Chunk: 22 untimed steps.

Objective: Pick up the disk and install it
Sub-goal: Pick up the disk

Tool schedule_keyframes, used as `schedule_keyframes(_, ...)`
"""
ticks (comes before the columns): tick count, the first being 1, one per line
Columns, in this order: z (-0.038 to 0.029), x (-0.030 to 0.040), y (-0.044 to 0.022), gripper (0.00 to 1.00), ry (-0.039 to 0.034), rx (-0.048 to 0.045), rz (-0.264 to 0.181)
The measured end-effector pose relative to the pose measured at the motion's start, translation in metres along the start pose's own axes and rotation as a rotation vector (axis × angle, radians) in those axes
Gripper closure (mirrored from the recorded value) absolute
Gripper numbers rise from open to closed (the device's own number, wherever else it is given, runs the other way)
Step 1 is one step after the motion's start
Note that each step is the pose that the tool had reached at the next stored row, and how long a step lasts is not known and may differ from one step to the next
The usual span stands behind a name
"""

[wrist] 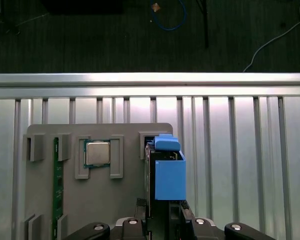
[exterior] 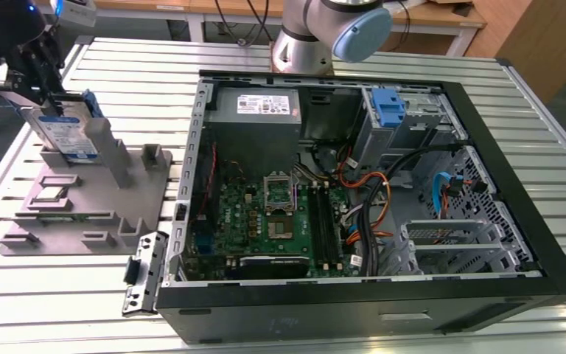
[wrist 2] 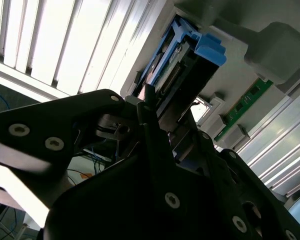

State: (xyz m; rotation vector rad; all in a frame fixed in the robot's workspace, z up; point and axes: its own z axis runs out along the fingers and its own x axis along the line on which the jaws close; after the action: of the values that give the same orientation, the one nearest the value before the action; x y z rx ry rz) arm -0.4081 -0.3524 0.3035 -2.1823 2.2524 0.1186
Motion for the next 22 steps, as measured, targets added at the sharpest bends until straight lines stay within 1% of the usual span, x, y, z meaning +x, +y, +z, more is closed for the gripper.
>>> schedule_keyframes(3, -0.0028, -0.0002, 0.0001, 0.65, 0.0001, 0.0, 0.0)
schedule_keyframes(6, -0.007, -0.0004, 0.0003, 0.65, 0.0002, 0.0001, 0.0)
schedule_keyframes(15, -0.0263, -0.0015, 0.0014, 0.65, 0.0002, 0.0001, 0.0)
schedule_keyframes(22, -0.0269, -0.0015, 0.0014, 0.65, 0.0002, 0.0001, 0.0)
